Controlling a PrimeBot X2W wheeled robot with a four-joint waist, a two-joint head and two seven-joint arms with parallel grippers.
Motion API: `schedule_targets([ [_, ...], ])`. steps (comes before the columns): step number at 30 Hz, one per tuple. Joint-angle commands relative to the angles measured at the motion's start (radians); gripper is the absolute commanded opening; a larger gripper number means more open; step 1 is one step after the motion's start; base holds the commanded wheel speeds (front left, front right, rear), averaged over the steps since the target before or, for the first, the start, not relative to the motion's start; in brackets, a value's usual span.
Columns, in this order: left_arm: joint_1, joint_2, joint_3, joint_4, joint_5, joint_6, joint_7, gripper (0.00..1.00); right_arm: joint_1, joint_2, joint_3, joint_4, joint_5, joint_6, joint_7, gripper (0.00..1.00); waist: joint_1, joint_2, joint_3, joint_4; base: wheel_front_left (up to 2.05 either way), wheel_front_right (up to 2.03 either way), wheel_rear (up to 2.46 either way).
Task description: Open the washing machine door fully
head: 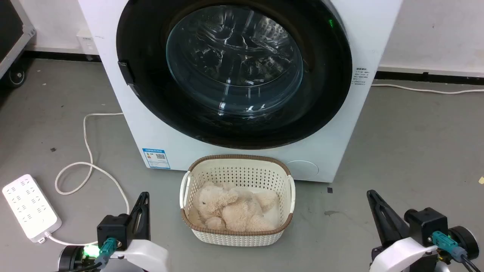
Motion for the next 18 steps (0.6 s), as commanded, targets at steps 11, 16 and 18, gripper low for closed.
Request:
schedule_targets([
  [11,-0.015,0.000,0.001,-0.004,0.009,-0.004,0.000,0.00,-0.012,0.005,-0.001,-0.004,-0.005,-0.002,0.001,0.00,0.0000,0.0000,0.000,0.000,0.00,0.00,0.00],
  [16,-0.015,0.000,0.001,-0.004,0.009,-0.004,0.000,0.00,-0.012,0.005,-0.001,-0.004,-0.005,-0.002,0.001,0.00,0.0000,0.0000,0.000,0.000,0.00,0.00,0.00],
  [18,-0.015,0.000,0.001,-0.004,0.009,-0.004,0.000,0.00,-0.012,0.005,-0.001,-0.004,-0.005,-0.002,0.001,0.00,0.0000,0.0000,0.000,0.000,0.00,0.00,0.00],
])
